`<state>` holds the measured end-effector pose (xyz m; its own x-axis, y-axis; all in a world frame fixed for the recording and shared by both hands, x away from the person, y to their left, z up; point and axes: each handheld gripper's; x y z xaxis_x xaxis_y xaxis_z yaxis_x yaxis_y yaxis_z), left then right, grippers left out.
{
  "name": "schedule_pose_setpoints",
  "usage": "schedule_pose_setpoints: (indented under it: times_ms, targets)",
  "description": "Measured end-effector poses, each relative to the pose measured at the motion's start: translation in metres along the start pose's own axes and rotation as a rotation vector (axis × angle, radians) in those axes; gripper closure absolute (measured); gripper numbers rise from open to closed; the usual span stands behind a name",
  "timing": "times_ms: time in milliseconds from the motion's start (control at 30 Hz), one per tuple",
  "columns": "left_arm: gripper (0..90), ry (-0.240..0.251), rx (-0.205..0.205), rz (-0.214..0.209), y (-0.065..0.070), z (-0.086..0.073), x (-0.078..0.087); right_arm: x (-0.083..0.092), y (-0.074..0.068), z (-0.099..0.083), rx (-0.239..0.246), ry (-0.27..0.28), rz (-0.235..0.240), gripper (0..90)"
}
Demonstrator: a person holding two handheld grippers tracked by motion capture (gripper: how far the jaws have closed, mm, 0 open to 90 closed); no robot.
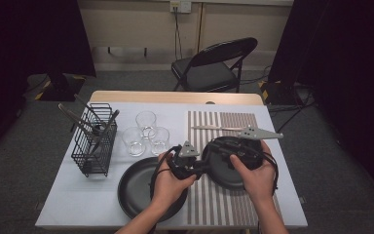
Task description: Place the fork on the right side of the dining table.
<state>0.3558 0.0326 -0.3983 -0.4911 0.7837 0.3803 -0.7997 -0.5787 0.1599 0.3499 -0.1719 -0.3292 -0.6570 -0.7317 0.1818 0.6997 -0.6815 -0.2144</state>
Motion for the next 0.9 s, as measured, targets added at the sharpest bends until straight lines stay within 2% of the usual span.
schedule_pose_setpoints:
  times_ms: [100,167,200,300,433,567,900]
  targets:
    - [63.7,-0.004,0.007,-0.016,-0.001,0.0,0.003,0.001,0.0,0.001,0.013,-0.002,0.006,78.4]
    - [57.3,-0.01,-0.002,-0.025,-0.002,0.001,0.005,0.001,0.0,0.001,0.014,-0.007,0.012,78.4]
    - [56.8,-0.015,-0.007,-0.03,-0.002,0.002,0.006,0.002,0.0,0.0,0.017,-0.007,0.015,78.5]
    - [50.7,-0.028,-0.029,-0.029,-0.002,0.004,0.011,0.004,0.0,-0.001,0.02,-0.007,0.017,78.4]
    - [43.8,-0.028,-0.037,-0.03,-0.004,0.006,0.016,0.006,0.002,-0.003,0.012,-0.002,0.033,78.4]
    - [36.0,-0.036,-0.039,-0.037,-0.006,0.005,0.02,0.009,0.002,-0.006,0.024,0.0,0.05,78.5]
    - [25.3,-0.034,-0.025,-0.04,-0.012,0.004,0.026,0.016,0.002,-0.013,0.009,-0.004,0.06,78.4]
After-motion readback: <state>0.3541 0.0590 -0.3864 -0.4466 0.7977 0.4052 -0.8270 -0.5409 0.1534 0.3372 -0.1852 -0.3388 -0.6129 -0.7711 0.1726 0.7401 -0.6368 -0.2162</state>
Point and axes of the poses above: each handheld gripper's, and its own axes: x roughly backward along the jaws, z roughly out of its top, y roughly to its right, and after that the axes turned 13 degrees about y, right-handed
